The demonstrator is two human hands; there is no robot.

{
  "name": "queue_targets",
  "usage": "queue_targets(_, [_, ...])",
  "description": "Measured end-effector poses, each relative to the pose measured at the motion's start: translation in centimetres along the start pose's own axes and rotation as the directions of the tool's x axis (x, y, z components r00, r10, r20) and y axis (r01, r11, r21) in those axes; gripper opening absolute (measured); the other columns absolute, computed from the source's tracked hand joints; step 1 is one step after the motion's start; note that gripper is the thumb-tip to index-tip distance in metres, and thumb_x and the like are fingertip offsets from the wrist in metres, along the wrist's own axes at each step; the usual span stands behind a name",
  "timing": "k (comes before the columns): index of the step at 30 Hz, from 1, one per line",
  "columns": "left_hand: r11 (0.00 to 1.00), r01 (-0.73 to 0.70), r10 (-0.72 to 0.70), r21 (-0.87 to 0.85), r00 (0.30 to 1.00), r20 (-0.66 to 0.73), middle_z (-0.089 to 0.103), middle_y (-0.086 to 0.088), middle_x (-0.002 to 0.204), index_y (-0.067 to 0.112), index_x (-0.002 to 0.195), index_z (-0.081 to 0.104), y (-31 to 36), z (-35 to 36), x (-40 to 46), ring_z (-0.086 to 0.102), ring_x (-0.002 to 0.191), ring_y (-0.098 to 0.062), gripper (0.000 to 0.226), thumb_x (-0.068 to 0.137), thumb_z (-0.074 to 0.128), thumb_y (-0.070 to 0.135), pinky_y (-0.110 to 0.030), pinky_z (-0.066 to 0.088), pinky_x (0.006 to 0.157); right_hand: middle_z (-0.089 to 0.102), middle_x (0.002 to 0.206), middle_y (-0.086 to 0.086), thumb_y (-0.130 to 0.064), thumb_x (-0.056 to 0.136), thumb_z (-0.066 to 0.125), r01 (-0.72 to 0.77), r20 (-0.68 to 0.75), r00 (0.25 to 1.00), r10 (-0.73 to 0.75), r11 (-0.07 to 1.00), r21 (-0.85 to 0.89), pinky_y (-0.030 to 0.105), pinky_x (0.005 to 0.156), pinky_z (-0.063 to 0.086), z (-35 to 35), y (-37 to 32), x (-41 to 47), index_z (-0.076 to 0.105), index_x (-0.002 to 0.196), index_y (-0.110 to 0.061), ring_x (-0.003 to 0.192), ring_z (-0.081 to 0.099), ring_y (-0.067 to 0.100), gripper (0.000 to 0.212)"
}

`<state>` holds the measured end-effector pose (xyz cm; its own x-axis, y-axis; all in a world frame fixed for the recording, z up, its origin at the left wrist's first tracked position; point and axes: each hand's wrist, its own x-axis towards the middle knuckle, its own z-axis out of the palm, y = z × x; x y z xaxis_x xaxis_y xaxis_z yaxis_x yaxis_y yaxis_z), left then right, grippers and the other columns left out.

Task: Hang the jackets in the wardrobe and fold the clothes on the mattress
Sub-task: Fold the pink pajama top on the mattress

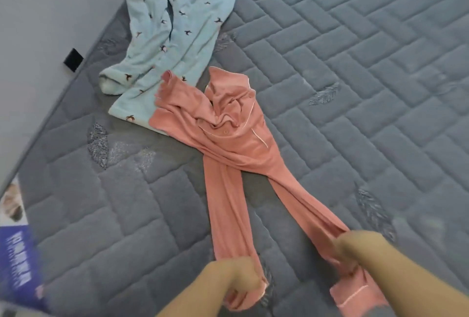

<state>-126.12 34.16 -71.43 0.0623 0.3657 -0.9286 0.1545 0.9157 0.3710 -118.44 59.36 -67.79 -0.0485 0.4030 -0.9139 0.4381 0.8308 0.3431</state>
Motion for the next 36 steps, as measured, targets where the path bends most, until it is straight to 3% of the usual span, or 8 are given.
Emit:
queue_targets(3, [0.996, -0.045, 0.019, -0.073, 0.946, -0.324, 0.068, -0.006, 0.113, 0.017, 0.102, 0.067, -0.5, -2.9, -0.8, 0.064, 0.106, -0.025, 0.018, 0.094, 0.051, 0.020, -0.027, 0.047, 0.083, 0.050, 0.145, 0.002, -0.044, 0.081, 0.037, 0.052, -0.175, 0.984, -0.031, 0.991, 0.120, 0.042, 0.109, 0.037, 0.0, 0.4, -0.2, 0.051, 0.138, -0.021, 0.132, 0.048, 0.025, 0.063])
queue_targets(7, [0.906, -0.210, -0.125, -0.367, 0.697, -0.706, 0.064, -0.010, 0.105, 0.013, 0.102, 0.060, -2.5, -11.4, -1.2, 0.058, 0.090, -0.022, 0.013, 0.094, 0.051, 0.011, -0.031, 0.047, 0.077, 0.044, 0.139, 0.006, -0.036, 0.094, 0.041, 0.246, -0.531, 0.837, -0.133, 0.958, 0.147, 0.042, 0.103, 0.036, -4.4, -4.1, -1.2, 0.045, 0.133, -0.018, 0.128, 0.045, 0.029, 0.043])
queue_targets(14, [0.315, -0.541, -0.386, -0.780, 0.678, -0.626, 0.056, -0.002, 0.114, 0.020, 0.118, 0.052, -5.5, -23.6, -0.9, 0.052, 0.089, -0.017, 0.026, 0.094, 0.058, 0.028, -0.034, 0.041, 0.076, 0.032, 0.145, 0.004, -0.040, 0.088, 0.052, 0.449, -0.796, 0.500, -0.342, 0.888, -0.099, 0.042, 0.104, 0.033, -11.0, -14.0, 1.9, 0.027, 0.147, -0.022, 0.130, 0.038, 0.027, 0.066])
queue_targets(18, [0.131, -0.528, -0.373, -0.839, 0.758, -0.535, 0.058, 0.000, 0.122, 0.020, 0.127, 0.058, -5.8, -27.1, -0.8, 0.050, 0.110, -0.019, 0.046, 0.091, 0.063, 0.048, -0.028, 0.041, 0.080, 0.040, 0.134, 0.012, -0.047, 0.082, 0.061, 0.418, -0.745, 0.556, -0.369, 0.899, -0.134, 0.042, 0.095, 0.041, -13.5, -18.8, 4.3, 0.036, 0.139, -0.019, 0.119, 0.045, 0.035, 0.068])
queue_targets(20, [0.115, -0.495, -0.363, -0.861, 0.786, -0.500, 0.061, -0.002, 0.104, 0.018, 0.116, 0.060, -5.2, -27.8, -0.7, 0.055, 0.089, -0.017, 0.036, 0.092, 0.065, 0.043, -0.027, 0.046, 0.059, 0.043, 0.127, 0.013, -0.041, 0.082, 0.064, 0.395, -0.757, 0.554, -0.348, 0.910, -0.129, 0.040, 0.087, 0.045, -14.2, -20.1, 4.6, 0.042, 0.131, -0.018, 0.110, 0.051, 0.036, 0.059])
queue_targets(28, [0.035, -0.573, -0.508, -0.818, 0.695, -0.509, 0.054, -0.005, 0.084, 0.015, 0.086, 0.056, -3.3, -26.1, -1.5, 0.050, 0.071, -0.017, 0.010, 0.091, 0.052, 0.021, -0.027, 0.046, 0.047, 0.058, 0.110, 0.007, -0.019, 0.097, 0.041, 0.598, -0.796, 0.455, -0.399, 0.799, -0.059, 0.036, 0.067, 0.037, -16.0, -16.6, 4.5, 0.054, 0.105, -0.016, 0.095, 0.060, 0.035, 0.015])
queue_targets(32, [0.074, -0.664, -0.545, -0.744, 0.598, -0.588, 0.057, -0.009, 0.098, 0.018, 0.087, 0.057, -2.4, -24.5, -2.8, 0.057, 0.088, -0.023, 0.005, 0.082, 0.055, 0.017, -0.035, 0.056, 0.076, 0.060, 0.099, 0.008, -0.010, 0.093, 0.042, 0.673, -0.785, 0.453, -0.423, 0.739, -0.010, 0.036, 0.065, 0.037, -15.0, -14.0, 3.0, 0.044, 0.090, -0.020, 0.091, 0.058, 0.034, 0.010])
queue_targets(36, [0.105, -0.678, -0.527, -0.727, 0.582, -0.619, 0.058, -0.009, 0.096, 0.016, 0.085, 0.061, 2.5, -22.1, -3.8, 0.057, 0.084, -0.023, 0.008, 0.078, 0.059, 0.014, -0.034, 0.052, 0.072, 0.059, 0.097, 0.009, -0.003, 0.082, 0.047, 0.700, -0.842, 0.474, -0.259, 0.690, 0.182, 0.035, 0.065, 0.035, -14.1, -8.2, 2.1, 0.053, 0.091, -0.017, 0.093, 0.057, 0.034, 0.017])
